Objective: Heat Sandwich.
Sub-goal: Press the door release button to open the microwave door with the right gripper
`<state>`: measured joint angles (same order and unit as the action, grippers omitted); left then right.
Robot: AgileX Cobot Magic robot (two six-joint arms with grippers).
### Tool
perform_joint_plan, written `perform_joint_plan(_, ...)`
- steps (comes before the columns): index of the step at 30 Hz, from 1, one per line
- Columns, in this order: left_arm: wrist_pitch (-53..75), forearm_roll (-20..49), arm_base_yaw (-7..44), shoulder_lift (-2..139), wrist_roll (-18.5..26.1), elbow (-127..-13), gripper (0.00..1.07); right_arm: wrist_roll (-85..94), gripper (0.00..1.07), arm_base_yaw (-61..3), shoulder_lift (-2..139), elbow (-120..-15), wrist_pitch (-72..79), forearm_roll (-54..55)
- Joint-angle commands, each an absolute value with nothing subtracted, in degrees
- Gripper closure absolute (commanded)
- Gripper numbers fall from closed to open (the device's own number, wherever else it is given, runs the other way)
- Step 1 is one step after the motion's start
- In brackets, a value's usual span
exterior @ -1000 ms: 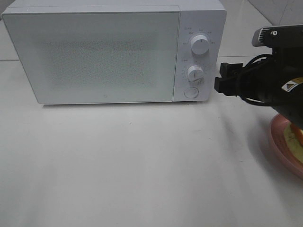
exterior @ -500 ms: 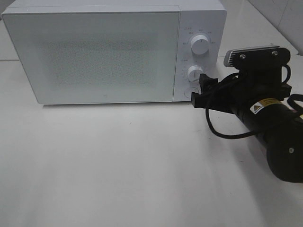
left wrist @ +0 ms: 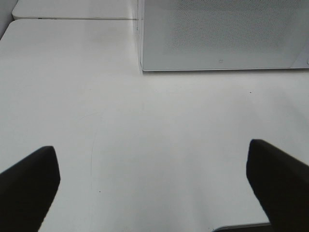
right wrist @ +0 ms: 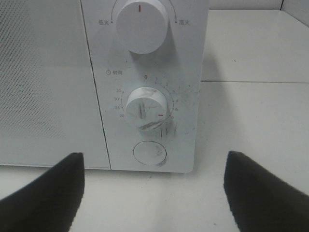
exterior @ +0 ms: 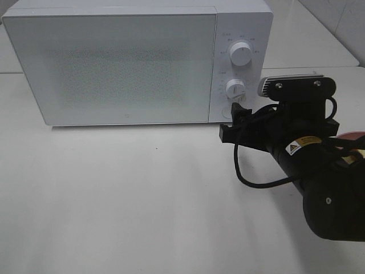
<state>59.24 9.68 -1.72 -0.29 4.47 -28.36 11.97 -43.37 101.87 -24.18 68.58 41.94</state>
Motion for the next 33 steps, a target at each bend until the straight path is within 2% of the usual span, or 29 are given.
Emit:
perform_joint_plan(1, 59.2, 9.8, -1.8, -1.4, 4.2, -28.2, 0.03, 6.3, 0.31, -43.5, 101.7, -24.2, 69.3, 41.7)
perform_joint_plan(15, 59.2, 9.8, -1.8, -1.4, 4.2, -28.2, 0.03, -37.1, 0.31, -43.5, 101.7, -24.2, 64.1, 41.7)
perform_joint_plan(19, 59.2, 9.8, -1.8, -1.4, 4.2, -28.2, 0.03, -48.0, 0.36, -43.5, 101.8, -24.2, 62.8, 41.7)
perform_joint_plan(22, 59.2, 9.8, -1.8, -1.4, 4.2, -28.2, 0.03, -57.9, 0.48, -43.5, 101.8, -24.2, 62.1, 41.7)
perform_joint_plan(24, 59.2, 9.8, -1.8, -1.4, 4.2, -28.2, 0.03, -60.2, 0.51, -43.5, 101.8, -24.2, 61.9, 41.7)
perform_joint_plan(27, 59.2, 9.8, -1.8, -1.4, 4.2, -28.2, 0.03, -68.2, 0.71, -43.5, 101.8, -24.2, 61.9, 41.7)
perform_joint_plan(28, 59.2, 9.8, -1.8, -1.4, 4.2, -28.2, 0.03, -68.2, 0.71, -43.5, 101.8, -24.2, 61.9, 41.7)
perform_joint_plan(29, 59.2, 9.8, -1.8, -1.4, 4.2, -28.2, 0.03, -69.7, 0.77, -43.5, 101.8, -24.2, 61.9, 41.7)
perform_joint_plan(30, 59.2, 9.8, -1.8, -1.4, 4.2, -28.2, 0.03, -73.0, 0.88, -43.5, 101.8, -24.2, 61.9, 41.7)
perform_joint_plan(32, 59.2, 9.8, -1.8, -1.4, 4.2, -28.2, 0.03, -75.3, 0.99, -43.5, 101.8, -24.2, 61.4, 41.7)
perform_joint_plan(33, 59.2, 9.8, -1.8, -1.4, 4.2, -28.2, 0.03, -75.3, 0.99, -43.5, 101.8, -24.2, 61.4, 41.7)
